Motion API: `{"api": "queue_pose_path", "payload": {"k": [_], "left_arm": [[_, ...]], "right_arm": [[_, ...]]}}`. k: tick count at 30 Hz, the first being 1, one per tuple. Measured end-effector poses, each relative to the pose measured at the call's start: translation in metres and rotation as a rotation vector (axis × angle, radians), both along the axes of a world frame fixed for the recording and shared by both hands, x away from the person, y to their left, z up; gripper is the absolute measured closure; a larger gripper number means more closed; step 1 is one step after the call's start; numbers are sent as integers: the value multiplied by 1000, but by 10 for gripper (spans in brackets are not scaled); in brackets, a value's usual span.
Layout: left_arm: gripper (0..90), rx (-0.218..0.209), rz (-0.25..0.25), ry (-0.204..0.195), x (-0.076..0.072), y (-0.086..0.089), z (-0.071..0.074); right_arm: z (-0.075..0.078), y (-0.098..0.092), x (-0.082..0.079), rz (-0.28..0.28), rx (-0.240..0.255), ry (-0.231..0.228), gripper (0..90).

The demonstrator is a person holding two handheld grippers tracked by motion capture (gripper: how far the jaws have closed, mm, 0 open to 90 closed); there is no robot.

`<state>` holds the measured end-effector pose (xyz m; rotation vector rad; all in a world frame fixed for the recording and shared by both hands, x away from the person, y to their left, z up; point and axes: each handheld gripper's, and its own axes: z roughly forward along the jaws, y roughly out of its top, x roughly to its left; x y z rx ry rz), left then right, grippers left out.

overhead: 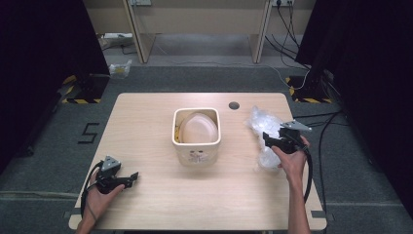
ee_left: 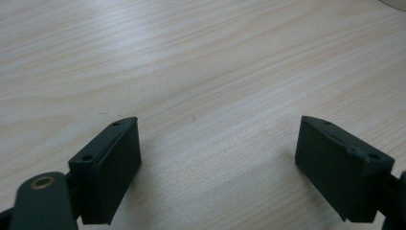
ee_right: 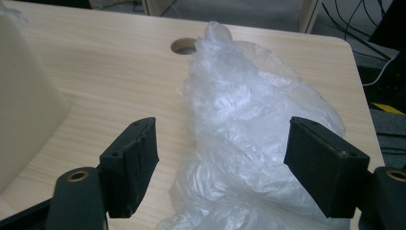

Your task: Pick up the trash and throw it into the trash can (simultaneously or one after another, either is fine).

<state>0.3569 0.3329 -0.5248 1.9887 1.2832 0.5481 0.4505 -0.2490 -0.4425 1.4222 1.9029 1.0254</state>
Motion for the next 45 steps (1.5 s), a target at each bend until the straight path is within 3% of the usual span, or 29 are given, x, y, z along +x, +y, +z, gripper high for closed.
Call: {"api": "queue_pose_path", "payload": {"k": [5,7,12,16,19,21,25,29,30,37,40,45], "left_arm": [[149,0,0,0,0,0,0],[149,0,0,0,0,0,0],[149,1,0,0,0,0,0],[149,2,1,1,0,0,0],[149,0,0,0,0,0,0],[150,2,1,0,0,0,0],[149,0,0,0,0,0,0],[149,1,0,0,0,0,0],[149,1,0,0,0,0,0],[149,0,0,0,0,0,0],[149,2,0,1,0,0,0],[149,2,1,1,0,0,0]], "right_arm": [[-15,-3,7,-20,-31,59,217],[-22,-3,10,-31,-65,87,169],[-34,1,16,-40,-135,121,153],[-42,2,20,-47,-153,138,158],[-49,3,21,-36,-192,144,215],[-50,3,20,-39,-217,138,334],[-46,0,17,-29,-191,114,576],[-38,-5,12,-11,-185,68,686],[-32,-6,9,-7,-178,35,698],[-7,-11,-1,8,-121,-46,702],[-1,-14,-4,15,-74,-69,701],[1,-14,-6,24,-57,-78,702]]}}
